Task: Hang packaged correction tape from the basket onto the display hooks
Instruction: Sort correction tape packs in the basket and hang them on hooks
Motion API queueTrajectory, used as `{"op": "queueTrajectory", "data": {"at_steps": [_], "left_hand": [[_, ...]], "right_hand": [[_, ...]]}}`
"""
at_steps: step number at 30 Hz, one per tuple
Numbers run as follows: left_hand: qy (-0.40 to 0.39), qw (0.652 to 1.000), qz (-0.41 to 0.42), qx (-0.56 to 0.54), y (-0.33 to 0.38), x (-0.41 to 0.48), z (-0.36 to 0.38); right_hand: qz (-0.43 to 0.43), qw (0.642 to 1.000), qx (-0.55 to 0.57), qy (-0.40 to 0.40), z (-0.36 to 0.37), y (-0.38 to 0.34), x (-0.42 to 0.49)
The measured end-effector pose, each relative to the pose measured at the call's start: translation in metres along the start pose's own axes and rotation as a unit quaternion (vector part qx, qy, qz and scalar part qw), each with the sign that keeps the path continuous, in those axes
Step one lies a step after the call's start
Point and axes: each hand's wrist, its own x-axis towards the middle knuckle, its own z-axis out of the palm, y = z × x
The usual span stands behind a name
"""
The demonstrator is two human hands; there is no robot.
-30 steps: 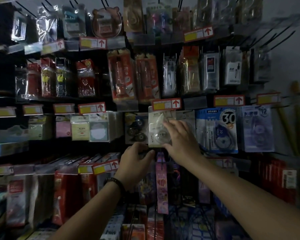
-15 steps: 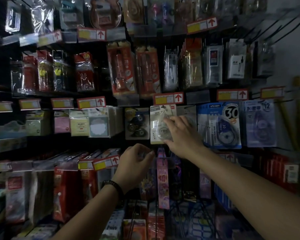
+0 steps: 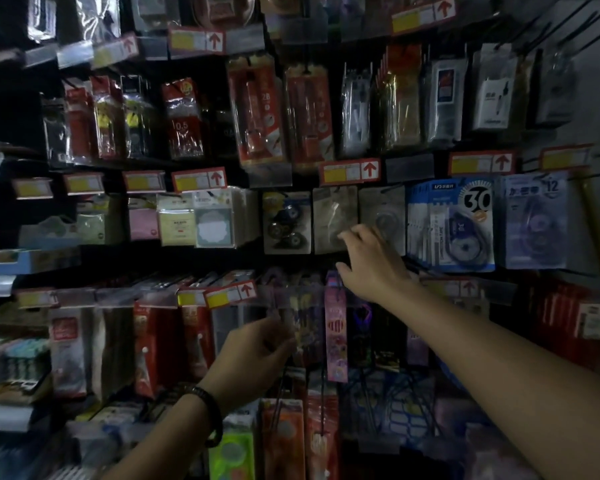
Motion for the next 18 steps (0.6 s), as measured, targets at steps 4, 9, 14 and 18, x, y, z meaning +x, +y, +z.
{"op": "queueTrajectory", "data": {"at_steps": [4,9,14,18], "left_hand": [[-0.055,0.998,-0.031,0.004,-0.018,-0.051,0.017],[-0.092,0.994,-0.059,-0.028,-0.050,-0.136,0.063],[-0.159,0.976,-0.143,-0.025,-0.115,-0.226,0.127],[-0.203,0.954,-0.213,-0.050,-0.163,-0.290,0.176]], "right_hand": [[-0.016,0.995,0.095,0.026,-0.001,-0.014,-0.066],[-0.017,0.978,0.208,-0.011,0.040,-0.037,-0.176],[0.037,0.943,0.294,-0.151,0.117,-0.052,-0.296],[0.120,0.903,0.325,-0.255,0.196,-0.053,-0.385]]}}
